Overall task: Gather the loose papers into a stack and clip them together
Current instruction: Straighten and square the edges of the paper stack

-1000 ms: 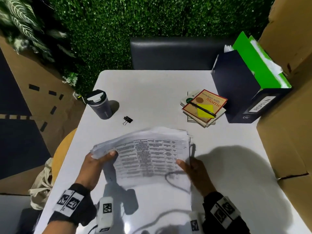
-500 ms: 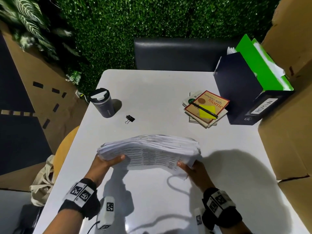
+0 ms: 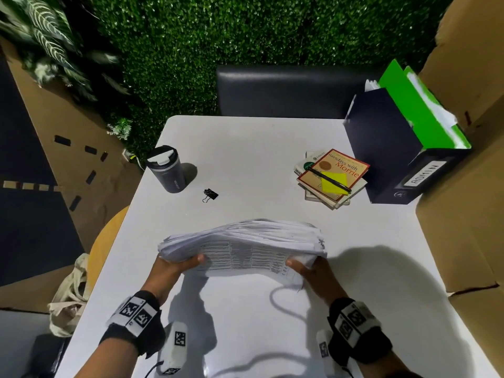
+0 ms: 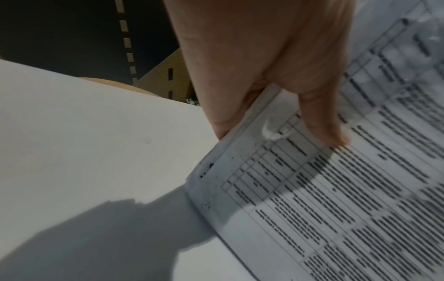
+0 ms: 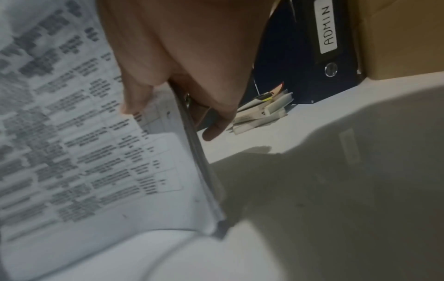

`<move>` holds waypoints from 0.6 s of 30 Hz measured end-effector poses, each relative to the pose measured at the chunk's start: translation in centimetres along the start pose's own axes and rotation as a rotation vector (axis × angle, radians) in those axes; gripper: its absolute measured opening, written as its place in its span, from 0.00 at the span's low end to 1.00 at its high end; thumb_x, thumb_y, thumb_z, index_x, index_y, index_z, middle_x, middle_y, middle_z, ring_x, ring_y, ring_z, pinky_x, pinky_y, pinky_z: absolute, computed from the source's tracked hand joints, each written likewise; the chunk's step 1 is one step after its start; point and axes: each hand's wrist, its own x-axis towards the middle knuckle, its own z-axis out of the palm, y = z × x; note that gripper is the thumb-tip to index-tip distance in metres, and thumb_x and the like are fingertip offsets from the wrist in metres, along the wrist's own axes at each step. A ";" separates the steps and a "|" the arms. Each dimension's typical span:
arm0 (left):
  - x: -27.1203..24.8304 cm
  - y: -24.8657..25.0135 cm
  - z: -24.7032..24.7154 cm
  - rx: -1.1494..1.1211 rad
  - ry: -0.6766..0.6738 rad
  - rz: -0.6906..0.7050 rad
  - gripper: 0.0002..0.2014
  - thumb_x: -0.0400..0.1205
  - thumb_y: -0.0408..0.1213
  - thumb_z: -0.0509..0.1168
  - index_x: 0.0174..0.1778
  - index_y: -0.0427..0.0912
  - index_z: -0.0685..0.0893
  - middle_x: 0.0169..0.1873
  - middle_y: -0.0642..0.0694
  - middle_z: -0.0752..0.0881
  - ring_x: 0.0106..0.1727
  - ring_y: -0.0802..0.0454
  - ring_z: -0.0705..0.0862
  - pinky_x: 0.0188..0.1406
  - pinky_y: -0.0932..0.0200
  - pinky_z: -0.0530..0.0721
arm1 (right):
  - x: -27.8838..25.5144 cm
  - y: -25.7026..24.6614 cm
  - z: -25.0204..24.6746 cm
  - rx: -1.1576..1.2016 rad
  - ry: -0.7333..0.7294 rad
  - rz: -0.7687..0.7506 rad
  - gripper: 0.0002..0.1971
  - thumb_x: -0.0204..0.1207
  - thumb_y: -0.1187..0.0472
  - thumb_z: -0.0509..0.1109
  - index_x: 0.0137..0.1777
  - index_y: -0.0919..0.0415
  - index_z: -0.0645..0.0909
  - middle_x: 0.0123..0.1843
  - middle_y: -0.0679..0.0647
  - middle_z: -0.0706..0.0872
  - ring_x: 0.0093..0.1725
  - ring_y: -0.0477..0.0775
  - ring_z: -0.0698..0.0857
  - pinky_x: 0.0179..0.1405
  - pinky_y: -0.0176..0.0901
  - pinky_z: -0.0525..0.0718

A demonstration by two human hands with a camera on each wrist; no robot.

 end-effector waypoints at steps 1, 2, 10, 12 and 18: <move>0.0 0.4 0.2 -0.002 0.017 0.020 0.36 0.56 0.41 0.82 0.62 0.39 0.83 0.53 0.42 0.91 0.56 0.45 0.88 0.50 0.56 0.87 | 0.0 -0.3 0.1 -0.001 0.011 -0.004 0.17 0.73 0.67 0.73 0.47 0.39 0.80 0.37 0.23 0.86 0.45 0.20 0.83 0.49 0.21 0.80; -0.1 0.9 0.4 -0.005 0.029 0.048 0.35 0.57 0.40 0.82 0.61 0.39 0.83 0.52 0.42 0.91 0.55 0.45 0.89 0.51 0.53 0.87 | 0.1 -0.6 0.2 0.010 0.026 -0.018 0.15 0.74 0.68 0.72 0.46 0.42 0.81 0.34 0.21 0.85 0.43 0.20 0.83 0.47 0.21 0.81; 0.7 0.2 0.4 0.026 0.033 0.002 0.32 0.61 0.39 0.83 0.61 0.39 0.84 0.52 0.46 0.91 0.54 0.52 0.89 0.43 0.68 0.84 | -0.9 1.2 0.3 0.071 0.182 0.024 0.05 0.68 0.63 0.78 0.35 0.61 0.85 0.31 0.32 0.88 0.34 0.29 0.84 0.41 0.26 0.77; 0.6 -1.6 0.4 0.041 0.045 -0.094 0.28 0.64 0.36 0.82 0.60 0.38 0.84 0.53 0.42 0.91 0.57 0.47 0.88 0.43 0.66 0.85 | -0.9 0.9 0.7 0.006 0.123 0.019 0.06 0.70 0.52 0.75 0.36 0.53 0.85 0.34 0.22 0.85 0.38 0.22 0.82 0.44 0.23 0.75; -1.9 -3.8 0.7 -0.033 0.126 -0.254 0.12 0.75 0.29 0.72 0.55 0.36 0.87 0.50 0.38 0.91 0.51 0.42 0.90 0.44 0.56 0.87 | 0.0 -2.0 0.8 -0.048 0.148 -0.003 0.29 0.74 0.60 0.73 0.20 0.51 0.57 0.12 0.46 0.59 0.18 0.44 0.60 0.25 0.37 0.60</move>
